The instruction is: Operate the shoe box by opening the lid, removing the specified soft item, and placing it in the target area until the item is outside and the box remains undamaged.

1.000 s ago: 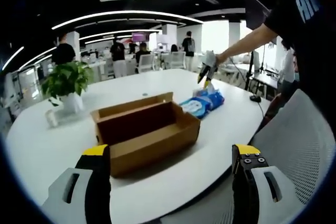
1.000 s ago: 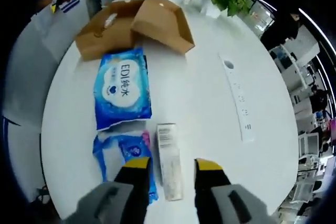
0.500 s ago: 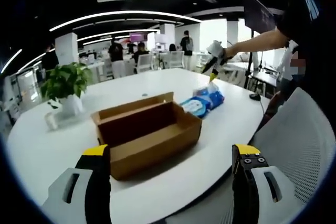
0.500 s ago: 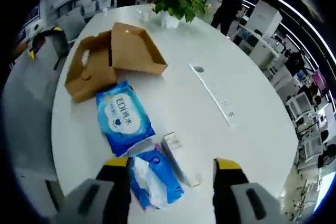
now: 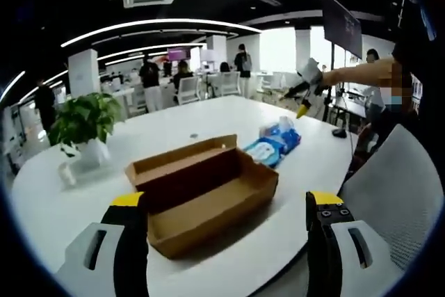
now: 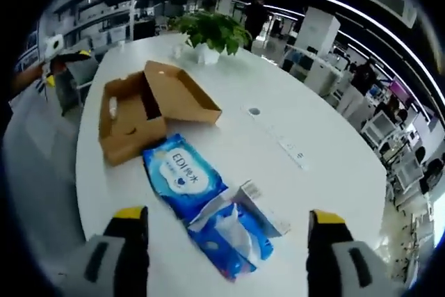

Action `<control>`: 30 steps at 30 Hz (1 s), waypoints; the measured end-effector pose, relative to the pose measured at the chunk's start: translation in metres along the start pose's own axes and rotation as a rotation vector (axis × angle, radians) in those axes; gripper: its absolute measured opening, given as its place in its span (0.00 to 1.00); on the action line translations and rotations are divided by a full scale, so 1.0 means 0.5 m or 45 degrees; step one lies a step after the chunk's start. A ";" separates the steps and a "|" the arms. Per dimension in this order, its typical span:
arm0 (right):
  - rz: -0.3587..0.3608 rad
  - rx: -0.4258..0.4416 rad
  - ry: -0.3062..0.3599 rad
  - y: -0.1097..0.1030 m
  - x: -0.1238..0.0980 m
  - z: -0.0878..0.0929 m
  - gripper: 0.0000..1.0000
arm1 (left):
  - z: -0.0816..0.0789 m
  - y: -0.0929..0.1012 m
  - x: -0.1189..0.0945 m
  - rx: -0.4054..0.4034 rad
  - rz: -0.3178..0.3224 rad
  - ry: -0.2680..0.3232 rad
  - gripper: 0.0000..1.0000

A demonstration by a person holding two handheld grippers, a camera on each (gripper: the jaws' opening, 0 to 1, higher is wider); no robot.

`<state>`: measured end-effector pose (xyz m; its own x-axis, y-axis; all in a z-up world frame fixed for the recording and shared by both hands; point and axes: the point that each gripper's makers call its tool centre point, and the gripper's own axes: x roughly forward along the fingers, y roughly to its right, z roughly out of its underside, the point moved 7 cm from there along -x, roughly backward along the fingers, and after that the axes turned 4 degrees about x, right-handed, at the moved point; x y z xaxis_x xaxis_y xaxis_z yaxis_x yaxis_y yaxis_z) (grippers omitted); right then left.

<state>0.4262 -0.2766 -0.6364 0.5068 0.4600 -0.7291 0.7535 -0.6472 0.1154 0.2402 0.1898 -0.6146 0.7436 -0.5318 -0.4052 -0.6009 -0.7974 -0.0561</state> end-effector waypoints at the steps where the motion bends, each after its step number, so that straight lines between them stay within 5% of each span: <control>1: 0.000 0.011 0.014 -0.006 -0.004 0.000 0.98 | -0.002 -0.003 0.004 -0.001 0.009 -0.008 0.97; 7: 0.021 0.126 0.079 -0.042 -0.027 0.002 1.00 | -0.003 -0.028 0.025 0.066 0.012 -0.059 0.93; 22: 0.011 0.160 0.194 -0.141 -0.078 -0.003 1.00 | -0.019 -0.097 0.083 0.228 0.117 -0.273 0.84; 30: 0.078 0.218 0.233 -0.174 -0.092 0.013 1.00 | -0.026 -0.134 0.139 0.318 0.203 -0.353 0.76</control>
<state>0.3346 -0.2453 -0.6174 0.6283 0.5092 -0.5882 0.6451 -0.7636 0.0280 0.3358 0.2028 -0.6272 0.5485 -0.5186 -0.6559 -0.7804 -0.5992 -0.1789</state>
